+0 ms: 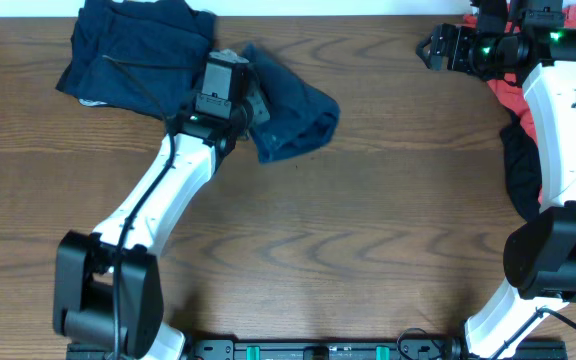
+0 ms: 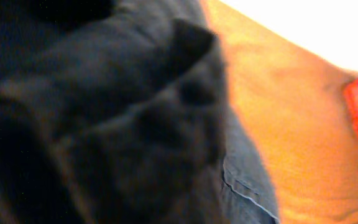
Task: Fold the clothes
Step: 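Carry the folded shorts with the left gripper onto the navy stack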
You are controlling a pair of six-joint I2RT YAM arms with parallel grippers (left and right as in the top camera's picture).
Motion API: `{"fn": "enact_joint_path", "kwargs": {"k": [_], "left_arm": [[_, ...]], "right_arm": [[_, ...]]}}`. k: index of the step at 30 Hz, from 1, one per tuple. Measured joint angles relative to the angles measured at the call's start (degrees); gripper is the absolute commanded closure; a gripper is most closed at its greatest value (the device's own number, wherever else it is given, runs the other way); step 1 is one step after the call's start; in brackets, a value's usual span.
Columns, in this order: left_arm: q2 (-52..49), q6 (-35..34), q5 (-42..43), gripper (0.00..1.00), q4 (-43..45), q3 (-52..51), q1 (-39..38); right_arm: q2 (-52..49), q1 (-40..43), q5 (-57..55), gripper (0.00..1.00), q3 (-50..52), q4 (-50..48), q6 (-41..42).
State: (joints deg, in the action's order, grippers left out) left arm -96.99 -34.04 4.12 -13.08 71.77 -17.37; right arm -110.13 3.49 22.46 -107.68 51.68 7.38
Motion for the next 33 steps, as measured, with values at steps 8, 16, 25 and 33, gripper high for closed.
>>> {"fn": "enact_joint_path", "kwargs": {"k": [8,16,25,33], "left_arm": [[3.82,0.00,-0.04,0.94,12.41,-0.07,0.13],[3.85,0.00,0.17,0.94,23.71,-0.17,2.49],[3.87,0.81,0.20,0.94,29.29,-0.15,7.41],[2.80,3.15,1.55,0.94,39.19,-0.15,17.11]], "right_arm": [[0.00,0.00,0.00,0.01,0.00,0.02,0.00],[0.00,0.00,0.02,0.01,0.00,0.09,0.00],[0.00,0.00,0.00,0.01,0.02,0.11,0.00],[0.00,0.00,-0.02,0.01,0.02,0.13,-0.02]]}}
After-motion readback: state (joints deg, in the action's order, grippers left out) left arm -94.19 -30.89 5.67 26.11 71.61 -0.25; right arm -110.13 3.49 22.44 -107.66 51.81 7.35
